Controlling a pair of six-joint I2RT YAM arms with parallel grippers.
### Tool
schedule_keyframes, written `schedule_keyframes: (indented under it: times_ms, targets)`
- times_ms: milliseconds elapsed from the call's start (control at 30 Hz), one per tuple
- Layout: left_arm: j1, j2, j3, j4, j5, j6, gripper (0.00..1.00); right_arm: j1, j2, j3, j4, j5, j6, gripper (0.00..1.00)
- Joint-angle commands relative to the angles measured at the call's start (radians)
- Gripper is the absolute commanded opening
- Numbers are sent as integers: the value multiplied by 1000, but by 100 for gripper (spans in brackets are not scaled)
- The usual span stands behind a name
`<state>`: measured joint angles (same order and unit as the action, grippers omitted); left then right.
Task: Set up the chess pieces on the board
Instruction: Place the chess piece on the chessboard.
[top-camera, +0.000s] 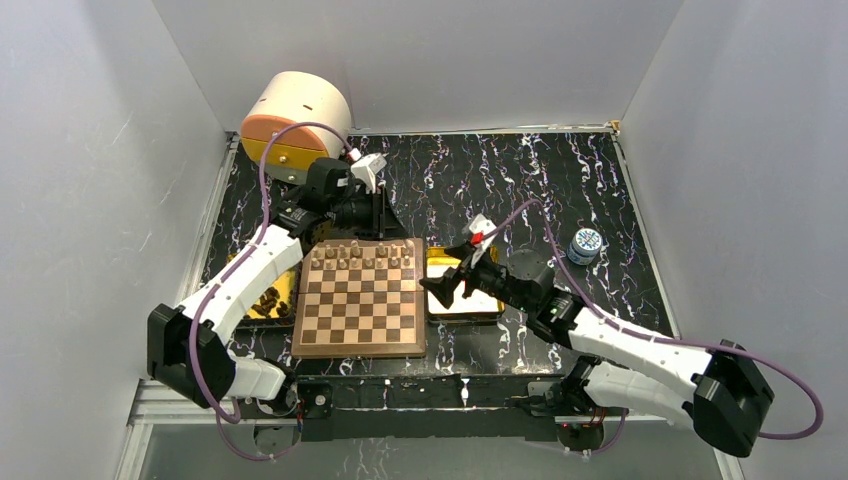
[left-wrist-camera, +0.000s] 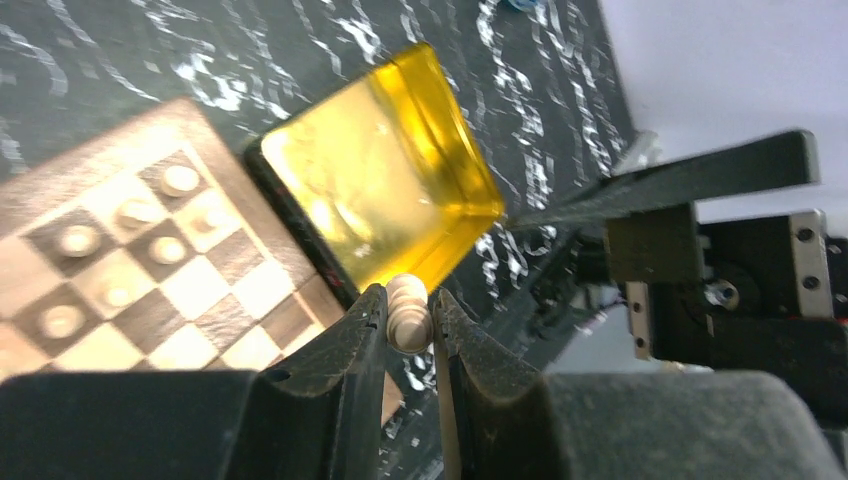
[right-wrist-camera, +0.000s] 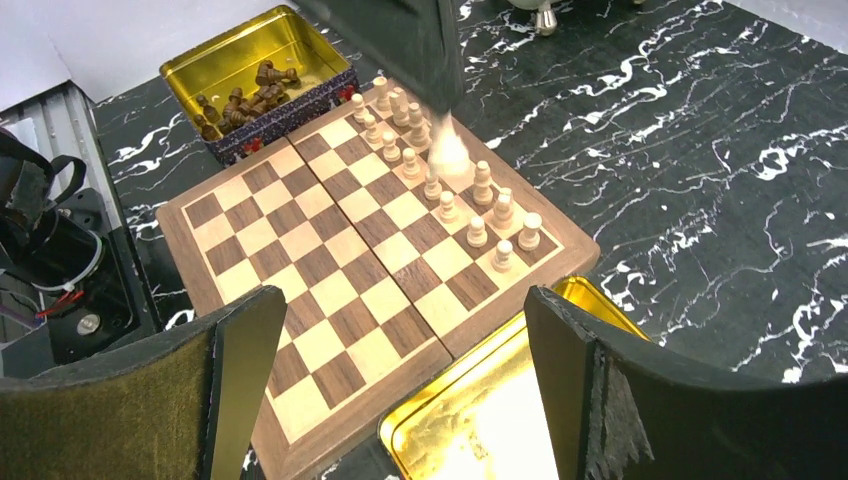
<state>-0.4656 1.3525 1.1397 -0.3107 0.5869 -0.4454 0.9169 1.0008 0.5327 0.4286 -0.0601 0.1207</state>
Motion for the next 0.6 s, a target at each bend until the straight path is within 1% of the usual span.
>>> schedule_keyframes:
  times_ms: [0, 133, 267, 433, 567]
  targets:
    - [5, 0, 87, -114, -228, 119, 12, -3, -76, -39, -11, 51, 20, 99]
    - [5, 25, 133, -167, -398, 179, 12, -3, -122, -64, -21, 82, 21, 99]
    - [4, 75, 171, -199, -528, 230, 12, -4, -150, -66, -35, 94, 12, 99]
    - [-1, 129, 163, -196, -642, 259, 11, -3, -175, -68, -53, 105, 5, 99]
    - [-2, 165, 130, -167, -702, 264, 11, -3, -198, -75, -59, 115, 5, 99]
